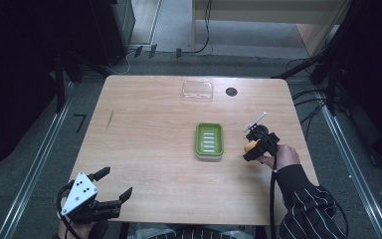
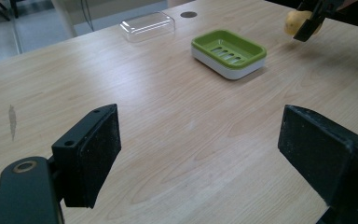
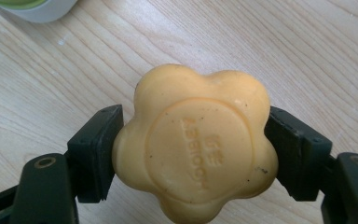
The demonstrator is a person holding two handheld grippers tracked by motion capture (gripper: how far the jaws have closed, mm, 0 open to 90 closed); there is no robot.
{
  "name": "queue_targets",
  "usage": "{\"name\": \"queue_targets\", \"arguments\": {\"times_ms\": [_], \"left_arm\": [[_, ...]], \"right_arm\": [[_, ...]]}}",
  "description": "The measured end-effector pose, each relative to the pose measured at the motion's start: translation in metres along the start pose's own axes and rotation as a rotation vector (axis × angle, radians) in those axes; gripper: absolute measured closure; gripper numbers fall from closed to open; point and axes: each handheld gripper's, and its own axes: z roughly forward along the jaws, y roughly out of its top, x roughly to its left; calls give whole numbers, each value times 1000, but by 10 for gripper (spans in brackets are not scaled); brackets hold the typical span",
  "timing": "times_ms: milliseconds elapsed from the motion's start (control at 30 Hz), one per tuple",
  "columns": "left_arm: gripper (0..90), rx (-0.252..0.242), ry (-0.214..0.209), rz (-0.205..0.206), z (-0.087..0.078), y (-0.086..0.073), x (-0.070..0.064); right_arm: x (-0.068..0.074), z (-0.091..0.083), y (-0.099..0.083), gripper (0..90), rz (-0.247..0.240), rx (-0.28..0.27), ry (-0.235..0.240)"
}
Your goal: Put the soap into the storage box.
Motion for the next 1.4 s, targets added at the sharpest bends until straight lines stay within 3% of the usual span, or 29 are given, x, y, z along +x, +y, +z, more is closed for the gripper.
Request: {"name": "queue_targets", "arguments": {"times_ms": [800, 1400], "left_arm": [[136, 4, 42, -19, -13, -6, -1], [136, 7, 64, -29, -18, -9, -2]], "right_arm": [[10, -8, 18, 263, -42, -85, -1], [16, -10, 29, 263, -70, -110, 2]]}}
